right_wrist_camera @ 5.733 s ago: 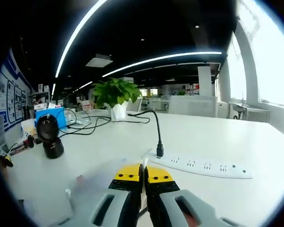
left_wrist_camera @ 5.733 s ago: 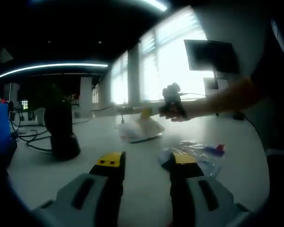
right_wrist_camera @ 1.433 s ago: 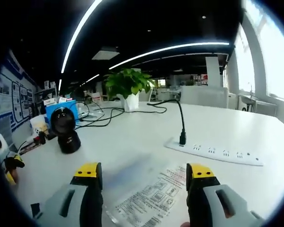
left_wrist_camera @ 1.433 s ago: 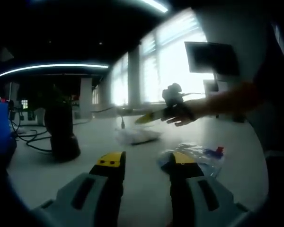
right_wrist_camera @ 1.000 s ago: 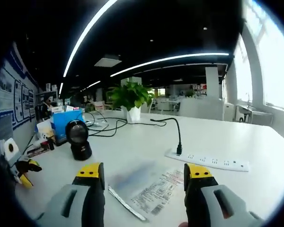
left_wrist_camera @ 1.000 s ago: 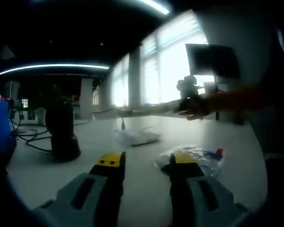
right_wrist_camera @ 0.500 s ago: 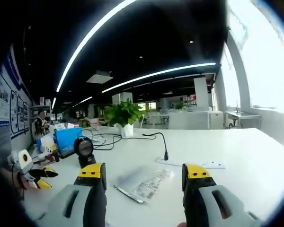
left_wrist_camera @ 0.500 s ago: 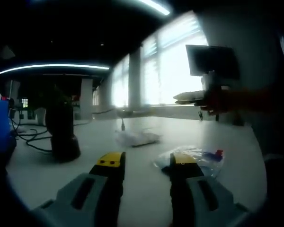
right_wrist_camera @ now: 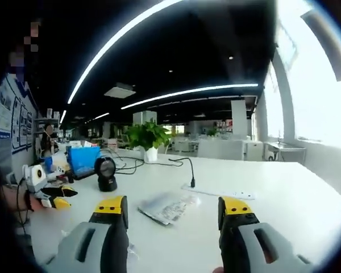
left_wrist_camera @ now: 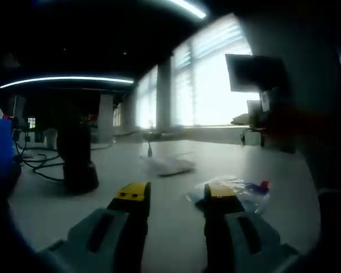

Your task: Clip sheet goods on table flip sheet goods clip sheet goods scan sheet goods put sheet goods back to table

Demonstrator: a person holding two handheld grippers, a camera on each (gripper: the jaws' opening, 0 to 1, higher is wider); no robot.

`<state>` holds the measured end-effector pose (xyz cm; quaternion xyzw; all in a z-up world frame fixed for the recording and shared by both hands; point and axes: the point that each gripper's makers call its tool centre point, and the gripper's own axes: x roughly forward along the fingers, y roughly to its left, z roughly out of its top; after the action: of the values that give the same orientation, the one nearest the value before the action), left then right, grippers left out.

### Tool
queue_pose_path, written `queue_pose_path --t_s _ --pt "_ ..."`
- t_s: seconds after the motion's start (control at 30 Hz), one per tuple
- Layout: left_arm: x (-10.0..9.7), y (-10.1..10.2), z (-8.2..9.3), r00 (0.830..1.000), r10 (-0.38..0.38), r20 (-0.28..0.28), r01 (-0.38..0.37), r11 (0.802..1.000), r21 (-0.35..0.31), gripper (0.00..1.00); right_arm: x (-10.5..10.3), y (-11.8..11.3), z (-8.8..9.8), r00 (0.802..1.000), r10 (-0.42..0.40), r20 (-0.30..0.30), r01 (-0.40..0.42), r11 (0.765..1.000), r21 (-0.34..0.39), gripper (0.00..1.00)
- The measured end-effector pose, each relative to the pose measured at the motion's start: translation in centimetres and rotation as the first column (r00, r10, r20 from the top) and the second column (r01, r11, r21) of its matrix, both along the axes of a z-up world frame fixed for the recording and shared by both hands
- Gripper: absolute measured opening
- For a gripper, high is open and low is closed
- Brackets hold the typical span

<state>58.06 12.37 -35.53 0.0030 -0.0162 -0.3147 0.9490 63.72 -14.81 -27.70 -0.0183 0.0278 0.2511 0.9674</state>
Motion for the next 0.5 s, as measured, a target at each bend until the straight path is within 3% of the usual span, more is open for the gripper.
queue_pose_path --t_s 0.23,0.5 --pt "0.2 0.7 0.4 1.000 0.011 -0.016 -0.012 0.998 -0.060 0.30 -2.2 0.1 -1.2 0.999 0.023 0.037 -0.024 0.999 0.024 0.53" --pt "0.2 0.6 0.4 1.000 0.006 -0.017 -0.007 0.998 -0.069 0.30 -3.6 -1.6 -4.1 0.995 -0.043 0.093 0.038 0.998 0.053 0.53"
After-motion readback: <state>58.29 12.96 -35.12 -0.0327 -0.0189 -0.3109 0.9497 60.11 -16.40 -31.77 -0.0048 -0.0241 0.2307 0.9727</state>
